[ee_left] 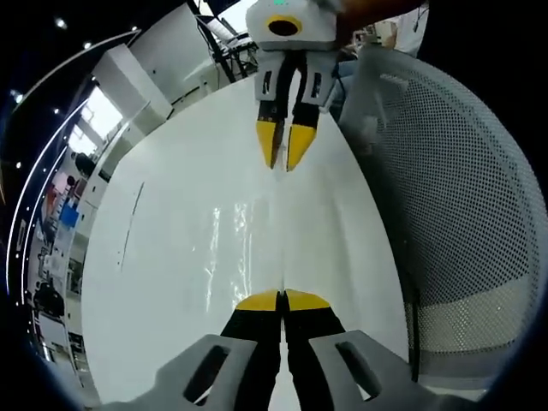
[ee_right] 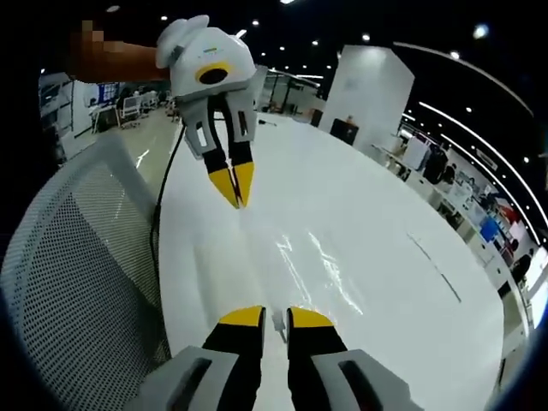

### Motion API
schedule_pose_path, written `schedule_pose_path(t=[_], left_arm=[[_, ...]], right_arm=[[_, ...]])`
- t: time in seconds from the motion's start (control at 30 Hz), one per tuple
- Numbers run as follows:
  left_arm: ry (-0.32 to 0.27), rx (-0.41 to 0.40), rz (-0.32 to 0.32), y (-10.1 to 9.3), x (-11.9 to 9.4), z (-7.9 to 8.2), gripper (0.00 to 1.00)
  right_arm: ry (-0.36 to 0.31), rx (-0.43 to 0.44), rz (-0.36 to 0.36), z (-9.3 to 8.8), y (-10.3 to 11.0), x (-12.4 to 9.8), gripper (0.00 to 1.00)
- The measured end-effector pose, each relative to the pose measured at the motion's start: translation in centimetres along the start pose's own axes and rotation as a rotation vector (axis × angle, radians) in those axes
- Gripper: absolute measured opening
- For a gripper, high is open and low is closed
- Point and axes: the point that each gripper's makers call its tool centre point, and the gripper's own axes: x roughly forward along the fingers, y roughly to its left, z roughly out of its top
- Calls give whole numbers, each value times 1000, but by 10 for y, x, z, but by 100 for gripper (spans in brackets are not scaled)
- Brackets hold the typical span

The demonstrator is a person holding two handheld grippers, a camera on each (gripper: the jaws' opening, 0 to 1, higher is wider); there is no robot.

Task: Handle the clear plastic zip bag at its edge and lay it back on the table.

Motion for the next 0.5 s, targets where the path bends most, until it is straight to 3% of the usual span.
schedule_pose_path(t=[0.5], left_arm=[[4, 7, -2, -1, 0, 0, 0]], right_arm=[[-57, -6, 24, 27, 1, -2, 12]])
